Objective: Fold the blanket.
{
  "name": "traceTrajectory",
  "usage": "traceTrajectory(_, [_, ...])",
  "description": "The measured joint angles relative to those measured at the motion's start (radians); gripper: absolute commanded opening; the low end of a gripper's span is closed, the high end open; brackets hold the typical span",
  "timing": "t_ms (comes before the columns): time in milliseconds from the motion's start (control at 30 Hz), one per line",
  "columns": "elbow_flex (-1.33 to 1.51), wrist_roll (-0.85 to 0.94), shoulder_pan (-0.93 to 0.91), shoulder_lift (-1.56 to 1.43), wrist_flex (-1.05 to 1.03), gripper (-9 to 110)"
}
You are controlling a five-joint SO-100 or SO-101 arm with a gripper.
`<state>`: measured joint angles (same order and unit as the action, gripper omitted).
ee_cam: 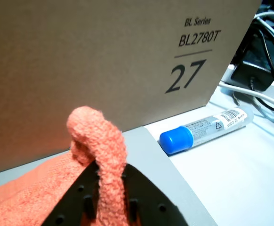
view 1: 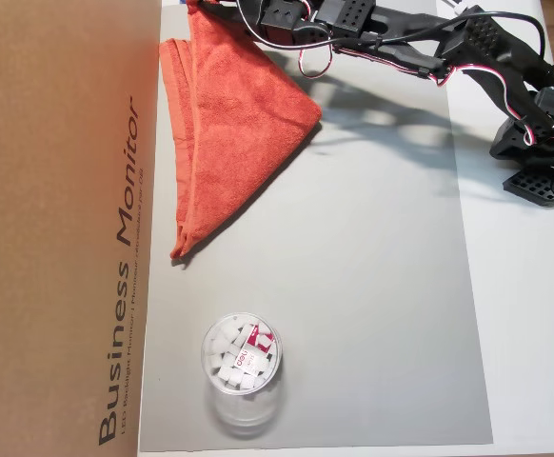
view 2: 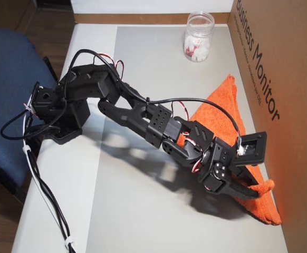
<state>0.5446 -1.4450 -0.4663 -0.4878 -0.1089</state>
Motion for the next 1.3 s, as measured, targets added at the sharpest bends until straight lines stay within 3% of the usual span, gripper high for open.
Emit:
traceTrajectory(500, [-0.005,-0.075,0.023,0.017,0.006,0])
traceTrajectory(800, [-0.009,-0.273,0.023,0.044,0.009,8])
traceTrajectory(1300, [-0.009,-0.284,0.028,0.044,0.009,8])
